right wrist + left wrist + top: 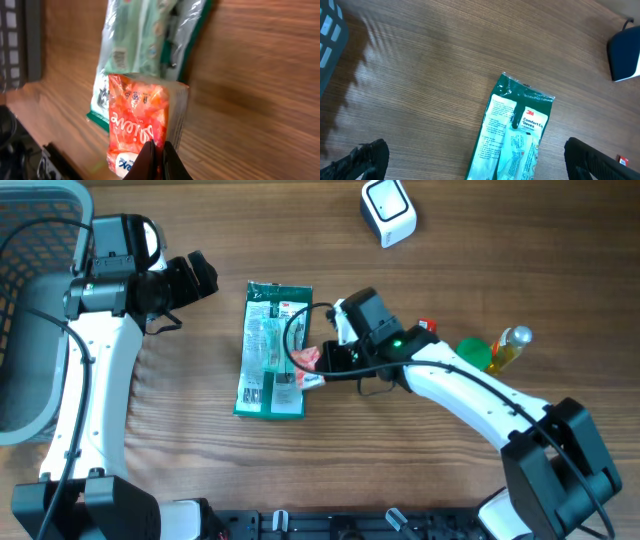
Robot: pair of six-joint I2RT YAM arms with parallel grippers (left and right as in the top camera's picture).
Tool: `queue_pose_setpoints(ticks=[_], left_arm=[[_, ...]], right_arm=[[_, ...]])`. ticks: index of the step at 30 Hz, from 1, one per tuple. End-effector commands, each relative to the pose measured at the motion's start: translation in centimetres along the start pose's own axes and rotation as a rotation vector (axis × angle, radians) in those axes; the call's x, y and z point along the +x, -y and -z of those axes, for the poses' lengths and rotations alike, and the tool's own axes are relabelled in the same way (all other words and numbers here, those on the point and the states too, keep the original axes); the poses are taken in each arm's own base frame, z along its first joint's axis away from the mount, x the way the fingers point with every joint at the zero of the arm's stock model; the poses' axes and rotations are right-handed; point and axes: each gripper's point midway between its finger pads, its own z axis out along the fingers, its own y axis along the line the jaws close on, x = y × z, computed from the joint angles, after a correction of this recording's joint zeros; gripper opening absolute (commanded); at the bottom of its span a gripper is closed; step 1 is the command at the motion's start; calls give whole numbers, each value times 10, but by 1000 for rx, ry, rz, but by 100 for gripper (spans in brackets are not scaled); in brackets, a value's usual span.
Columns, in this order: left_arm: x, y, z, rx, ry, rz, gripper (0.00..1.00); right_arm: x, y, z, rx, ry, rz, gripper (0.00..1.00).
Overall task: Scan the item barcode
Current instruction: 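Pull the red-orange packet off the glove pack toward the right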
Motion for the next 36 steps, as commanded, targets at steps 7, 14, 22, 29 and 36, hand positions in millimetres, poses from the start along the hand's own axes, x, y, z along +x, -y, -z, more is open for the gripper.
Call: queue_pose_setpoints(ticks=[7,14,22,29,36], left_arm=[[-5,3,4,15,13,-20,100],[-5,3,4,14,14,-20,100],[-5,3,4,14,14,-20,100],[-5,3,4,14,14,-20,100],[-5,3,4,14,14,-20,100]], right_arm=[[19,33,-32,85,-67,-22,4],[25,18,-34,-2,-107,-3,4],[25,2,-28,-133,-141,12,4],[26,22,-43,20,-109,5,4],[30,33,-61,67,-109,27,22]])
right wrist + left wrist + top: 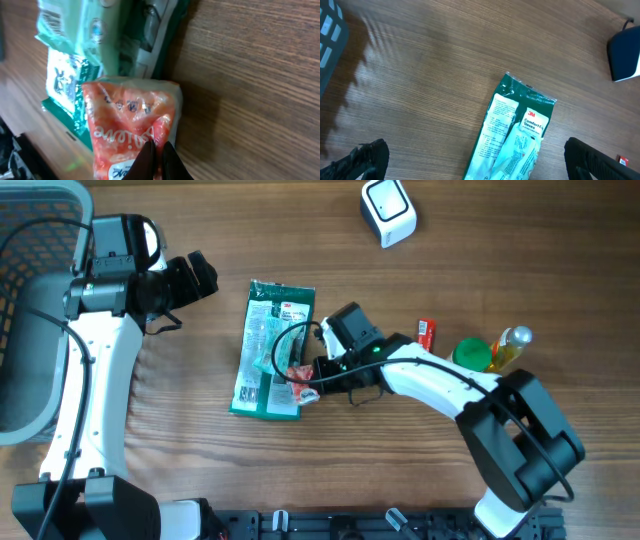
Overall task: Scan the item barcode
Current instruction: 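Pull the red-orange packet off the glove pack toward the right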
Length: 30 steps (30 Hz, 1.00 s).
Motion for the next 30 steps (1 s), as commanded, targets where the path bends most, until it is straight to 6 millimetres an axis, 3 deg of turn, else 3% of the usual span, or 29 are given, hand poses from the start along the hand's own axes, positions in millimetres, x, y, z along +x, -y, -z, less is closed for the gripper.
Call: queue_pose_setpoints(ticks=[1,7,18,21,30], left_arm=[[-5,3,4,14,14,-20,100],[-5,3,4,14,14,-20,100],[-5,3,4,15,13,-20,100],[-5,3,4,14,14,-20,100],[-5,3,4,14,14,-20,100]], right_arm=[[1,19,-9,84,6,-15,24],[-1,20,-8,91,16,-13,39],[2,13,-9,49,-4,-11,38],[2,12,-7,42,-4,-11,33],[5,-13,-1,-83,-30,27,32]])
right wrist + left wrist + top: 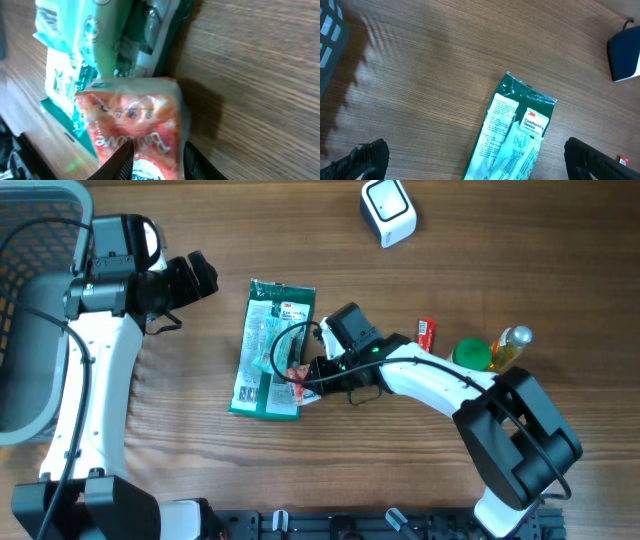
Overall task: Scan the item barcode
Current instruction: 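Pull the red-orange packet off the glove pack toward the right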
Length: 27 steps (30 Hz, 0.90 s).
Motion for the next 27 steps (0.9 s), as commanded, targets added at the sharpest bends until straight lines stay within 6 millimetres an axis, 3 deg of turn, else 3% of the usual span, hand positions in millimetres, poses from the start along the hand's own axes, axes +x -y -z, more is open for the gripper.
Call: queue_pose_setpoints(ticks=[1,20,21,22,23,27], left_arm=[[-5,3,4,14,13,-20,100],[-5,3,4,14,14,-20,100],[-5,3,4,14,14,-20,100],[-5,3,4,14,14,-20,100],[-5,3,4,14,14,-20,100],[-5,3,4,15,13,-20,100]], right_arm=[[4,-10,2,-62,-24,23,32],[8,11,-7,53,20,24,33],[8,12,-8,50,27,10,30],[7,12,-10,42,39,10,16],[7,12,-10,41,41,12,13],[7,12,-10,40,41,11,11]])
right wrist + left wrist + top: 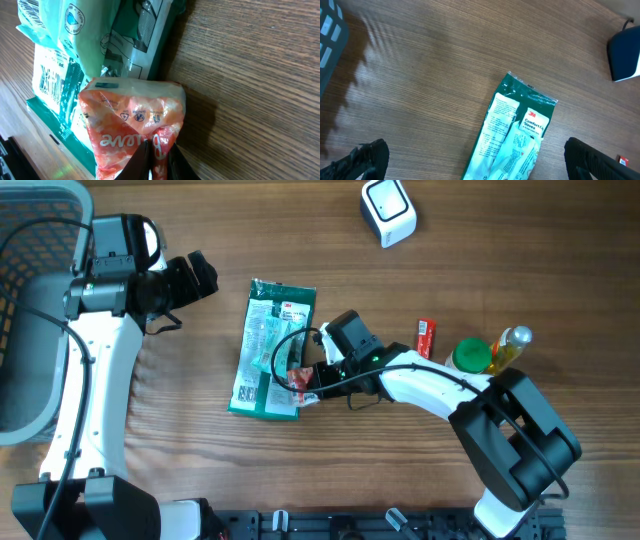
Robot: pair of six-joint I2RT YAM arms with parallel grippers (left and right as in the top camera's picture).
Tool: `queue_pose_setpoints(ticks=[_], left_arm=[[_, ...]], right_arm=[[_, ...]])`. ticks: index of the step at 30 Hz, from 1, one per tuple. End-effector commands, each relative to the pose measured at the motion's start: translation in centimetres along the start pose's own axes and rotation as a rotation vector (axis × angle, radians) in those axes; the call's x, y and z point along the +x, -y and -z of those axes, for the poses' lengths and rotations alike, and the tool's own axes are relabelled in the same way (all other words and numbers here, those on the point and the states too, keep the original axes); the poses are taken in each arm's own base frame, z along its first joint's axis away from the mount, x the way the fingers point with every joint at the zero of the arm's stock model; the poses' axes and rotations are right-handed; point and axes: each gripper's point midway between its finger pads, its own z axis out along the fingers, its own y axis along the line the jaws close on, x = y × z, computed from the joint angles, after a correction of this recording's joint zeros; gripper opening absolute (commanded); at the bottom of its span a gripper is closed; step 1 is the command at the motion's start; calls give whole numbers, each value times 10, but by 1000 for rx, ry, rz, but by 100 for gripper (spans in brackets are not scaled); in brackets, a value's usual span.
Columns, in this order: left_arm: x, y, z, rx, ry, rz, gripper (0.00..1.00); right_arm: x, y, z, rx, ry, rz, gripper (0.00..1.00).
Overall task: Scan the item barcode
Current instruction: 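Pull the red-orange packet off the glove pack toward the right, then lift the red-orange packet and swing it rightward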
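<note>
An orange-red snack packet (299,377) lies at the lower right corner of a green 3M glove package (268,350), its top edge resting on it. My right gripper (312,376) is shut on a fold of the packet (131,124); in the right wrist view the right gripper (155,159) pinches the foil just below the printed lettering. The white barcode scanner (388,212) stands at the far edge of the table. My left gripper (196,280) hangs open at the left, with the green package (515,135) below and between its fingers (364,159).
A grey basket (30,310) fills the far left. To the right of the right arm lie a small red item (425,337), a green-capped container (470,356) and a yellow bottle (510,345). The scanner (625,54) shows at the left wrist view's right edge.
My right gripper, which stood open astride the orange-red packet, is now shut on a fold of it. The packet lies in nearly the same place. The left arm has not moved.
My right gripper first held the packet shut over the right edge of the green package. Then it held it lower, against the package's lower right corner. Then its fingers were open around the packet. Now they are shut on it again.
</note>
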Motion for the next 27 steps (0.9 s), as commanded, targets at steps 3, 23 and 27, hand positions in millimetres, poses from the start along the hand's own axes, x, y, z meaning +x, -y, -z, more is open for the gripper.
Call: queue_pose_setpoints(ticks=[3,23,27], left_arm=[[-5,3,4,14,14,-20,100],[-5,3,4,15,13,-20,100],[-5,3,4,14,14,-20,100]], right_arm=[[3,4,-1,17,0,-28,5],[-2,-42,36,-160,19,97,4],[4,-68,54,-307,-18,111,4]])
